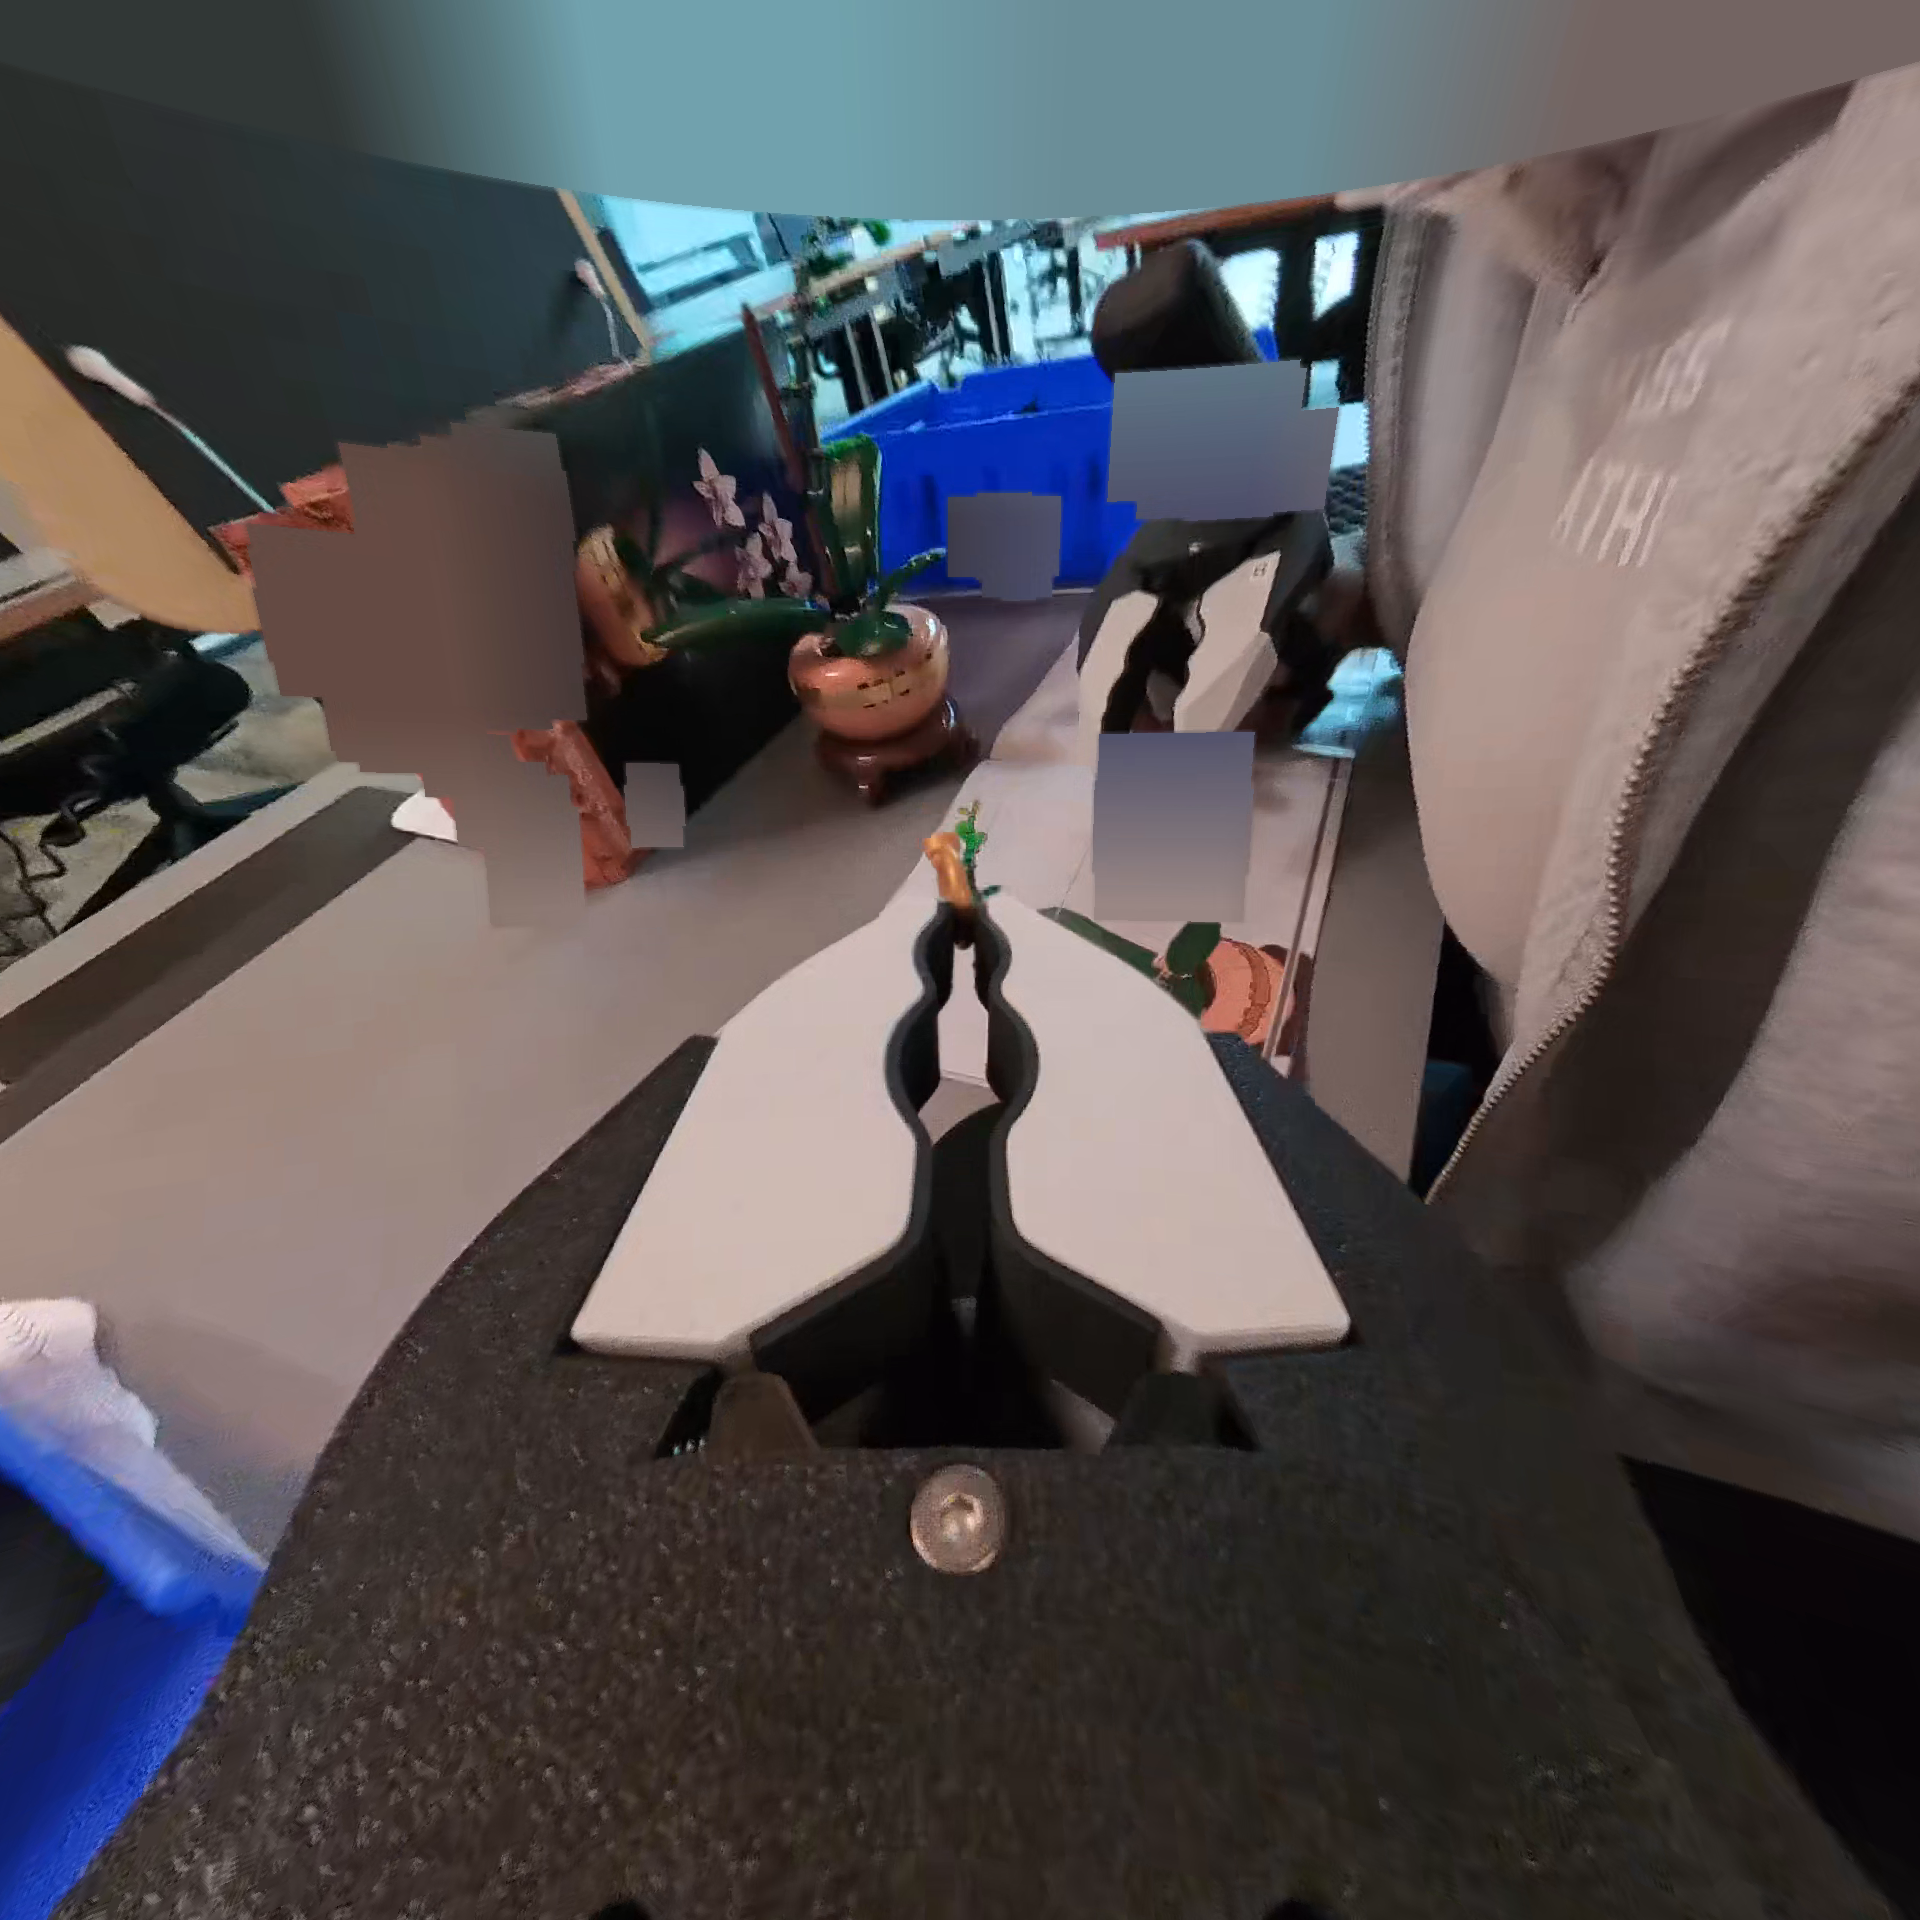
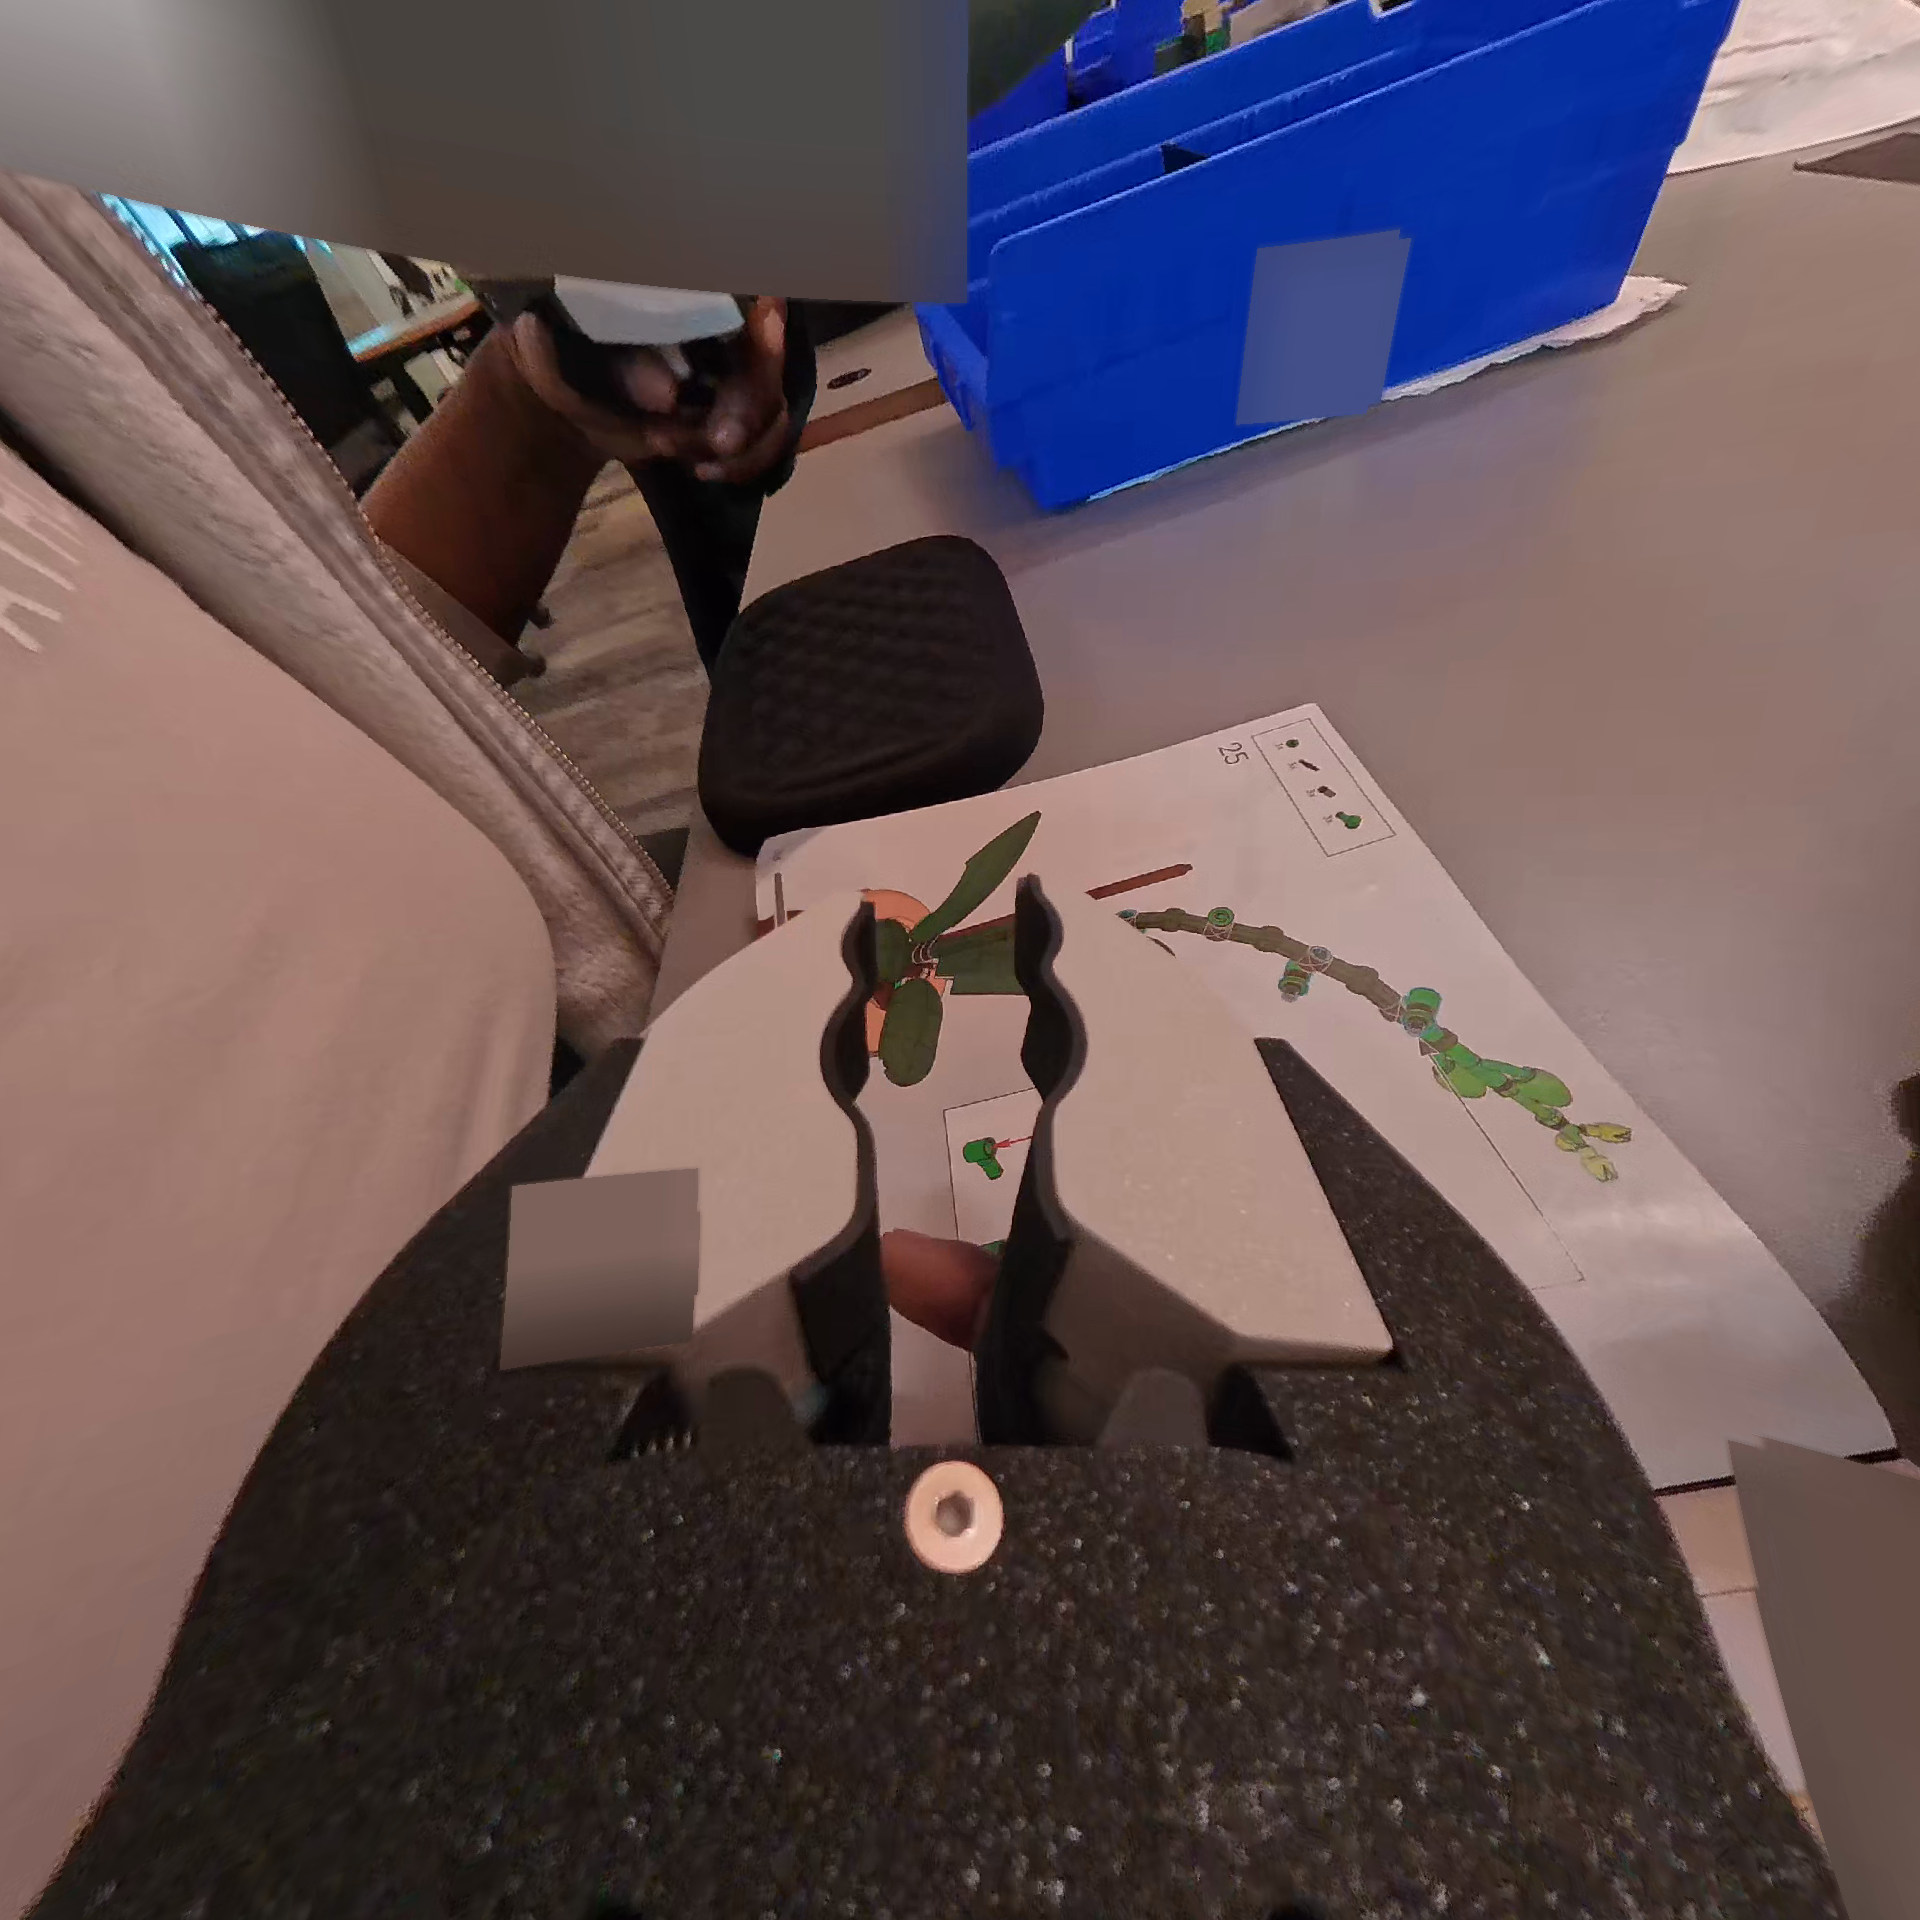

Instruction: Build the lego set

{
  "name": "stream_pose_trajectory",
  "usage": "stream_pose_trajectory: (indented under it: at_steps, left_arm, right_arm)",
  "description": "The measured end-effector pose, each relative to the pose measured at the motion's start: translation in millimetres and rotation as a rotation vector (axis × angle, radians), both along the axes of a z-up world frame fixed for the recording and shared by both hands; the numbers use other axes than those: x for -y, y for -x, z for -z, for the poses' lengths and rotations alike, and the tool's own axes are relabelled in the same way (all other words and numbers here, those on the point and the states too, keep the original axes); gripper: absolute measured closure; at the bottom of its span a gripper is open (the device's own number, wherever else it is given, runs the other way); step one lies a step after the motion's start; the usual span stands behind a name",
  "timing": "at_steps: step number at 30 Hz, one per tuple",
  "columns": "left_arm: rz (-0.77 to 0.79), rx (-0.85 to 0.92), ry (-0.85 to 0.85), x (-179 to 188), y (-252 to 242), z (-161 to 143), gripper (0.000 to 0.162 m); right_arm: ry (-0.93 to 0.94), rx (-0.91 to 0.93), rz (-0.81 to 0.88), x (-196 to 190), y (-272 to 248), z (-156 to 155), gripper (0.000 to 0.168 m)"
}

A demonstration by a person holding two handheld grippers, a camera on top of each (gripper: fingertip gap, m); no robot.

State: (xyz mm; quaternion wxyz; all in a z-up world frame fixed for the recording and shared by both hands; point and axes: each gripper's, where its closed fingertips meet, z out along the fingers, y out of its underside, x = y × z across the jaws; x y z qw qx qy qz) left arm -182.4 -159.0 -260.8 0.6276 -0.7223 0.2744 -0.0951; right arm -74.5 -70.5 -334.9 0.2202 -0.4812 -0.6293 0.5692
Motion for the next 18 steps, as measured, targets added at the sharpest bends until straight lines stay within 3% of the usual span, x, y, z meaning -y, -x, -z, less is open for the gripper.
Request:
stream_pose_trajectory:
  at_steps: [4,11,18]
  left_arm:
    - [0.020,-0.054,0.007,-17.0,-6.8,1.7,0.160]
    - [0.110,-0.104,0.214,-49.3,-23.1,51.7,0.160]
    - [0.210,-0.158,0.323,-71.0,-43.9,83.2,0.160]
  right_arm:
    - [0.088,0.018,0.020,-7.8,1.8,-1.6,0.143]
    - [0.118,0.021,0.064,-15.1,3.7,-2.0,0.143]
    - [0.082,0.031,0.070,-13.6,4.4,0.9,0.143]
